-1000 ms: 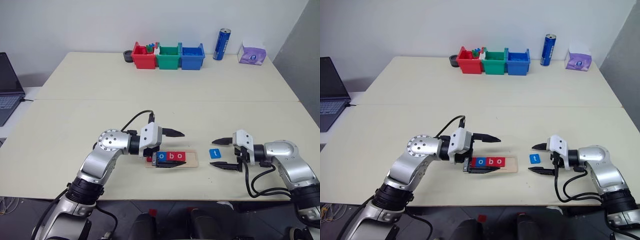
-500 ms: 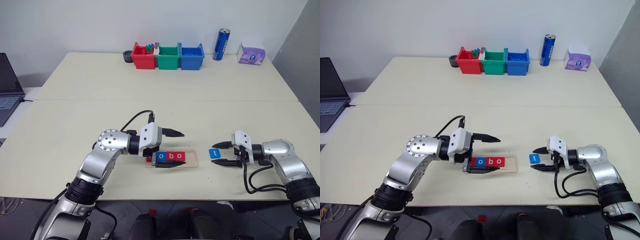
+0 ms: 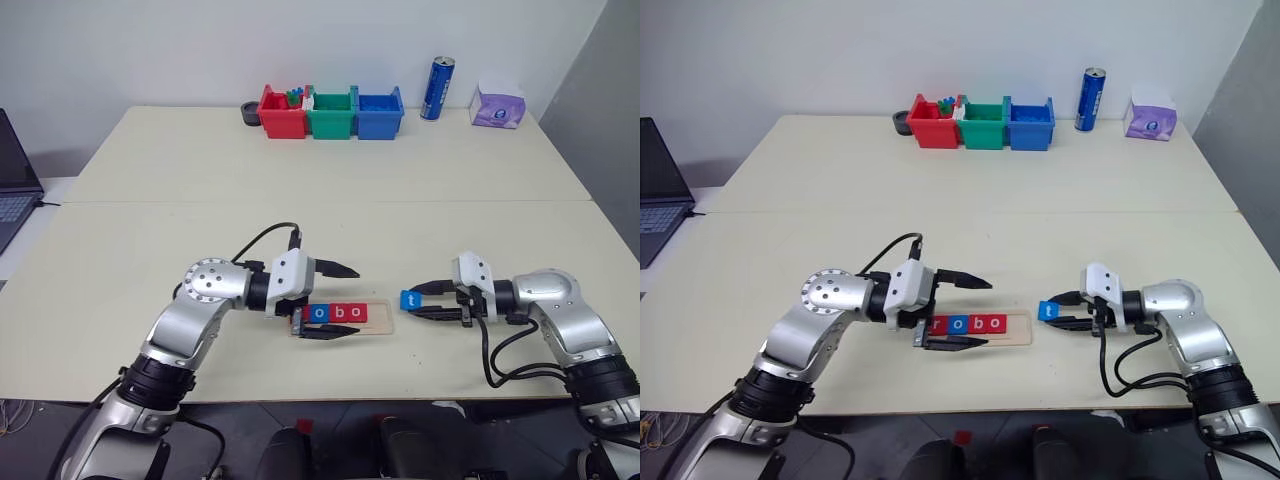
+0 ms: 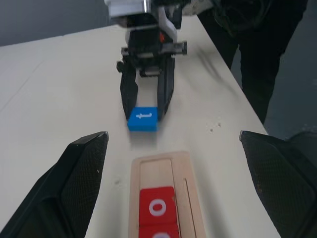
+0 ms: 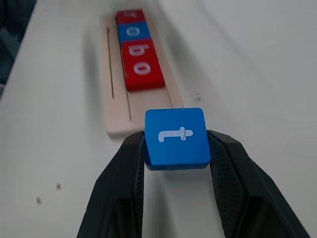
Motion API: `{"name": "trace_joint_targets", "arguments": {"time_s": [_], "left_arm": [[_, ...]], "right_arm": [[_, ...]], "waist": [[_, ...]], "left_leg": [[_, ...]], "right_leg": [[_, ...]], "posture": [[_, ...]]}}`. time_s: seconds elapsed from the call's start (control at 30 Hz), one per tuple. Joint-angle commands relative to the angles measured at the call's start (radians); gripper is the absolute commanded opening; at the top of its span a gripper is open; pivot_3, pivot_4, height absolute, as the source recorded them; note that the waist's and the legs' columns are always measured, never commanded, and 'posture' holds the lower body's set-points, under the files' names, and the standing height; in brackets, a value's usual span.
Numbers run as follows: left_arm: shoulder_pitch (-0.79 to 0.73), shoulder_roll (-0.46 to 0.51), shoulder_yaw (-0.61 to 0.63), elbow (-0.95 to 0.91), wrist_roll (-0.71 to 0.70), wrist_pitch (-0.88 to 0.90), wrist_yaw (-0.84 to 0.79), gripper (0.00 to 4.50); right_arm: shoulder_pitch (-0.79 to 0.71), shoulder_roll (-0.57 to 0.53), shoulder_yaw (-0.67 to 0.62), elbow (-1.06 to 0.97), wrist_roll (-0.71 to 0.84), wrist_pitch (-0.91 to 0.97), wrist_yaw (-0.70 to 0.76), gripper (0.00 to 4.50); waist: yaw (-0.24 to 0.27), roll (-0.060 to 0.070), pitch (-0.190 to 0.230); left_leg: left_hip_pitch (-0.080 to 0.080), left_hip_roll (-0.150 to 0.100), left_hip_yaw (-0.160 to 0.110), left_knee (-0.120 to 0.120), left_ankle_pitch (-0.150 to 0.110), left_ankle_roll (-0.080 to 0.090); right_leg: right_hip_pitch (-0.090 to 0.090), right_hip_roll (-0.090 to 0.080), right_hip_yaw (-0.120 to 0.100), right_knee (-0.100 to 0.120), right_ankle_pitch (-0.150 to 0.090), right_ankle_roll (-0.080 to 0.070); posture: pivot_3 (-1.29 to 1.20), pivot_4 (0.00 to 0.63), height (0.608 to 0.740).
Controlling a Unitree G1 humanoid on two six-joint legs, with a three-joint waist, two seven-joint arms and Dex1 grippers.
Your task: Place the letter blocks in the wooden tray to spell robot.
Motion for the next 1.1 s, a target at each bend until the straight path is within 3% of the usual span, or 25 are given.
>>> {"name": "trace_joint_targets", "arguments": {"time_s": [0.03, 0.37, 1.1], "left_arm": [[0.007, 0.030, 0.053, 0.036, -0.018, -0.049, -0.027, 4.50], [0.027, 0.013, 0.046, 0.018, -0.013, -0.060, 0.004, 4.50], [0.016, -0.009, 0.038, -0.009, -0.014, -0.029, 0.020, 4.50]], "right_arm": [[-0.041, 0.032, 0.028, -0.088, 0.027, 0.069, -0.021, 1.47], [-0.049, 0.074, 0.123, -0.042, -0.030, 0.032, -0.009, 1.47], [-0.080, 0.071, 0.122, 0.094, -0.099, -0.047, -0.011, 1.47]], "waist": [[0.004, 0.000, 0.000], [0.015, 0.000, 0.000], [0.007, 0.000, 0.000]], "left_leg": [[0.000, 0.000, 0.000, 0.000, 0.000, 0.000], [-0.002, -0.001, 0.001, 0.001, 0.000, 0.000], [-0.001, -0.001, 0.000, 0.001, 0.000, 0.000]], "right_leg": [[0.000, 0.000, -0.001, 0.000, 0.000, 0.000], [0.000, -0.004, -0.002, -0.002, 0.000, 0.000], [0.000, -0.002, -0.001, -0.001, 0.000, 0.000]], "posture": [[0.00, 0.150, 0.740], [0.00, 0.150, 0.740], [0.00, 0.150, 0.740]]}}
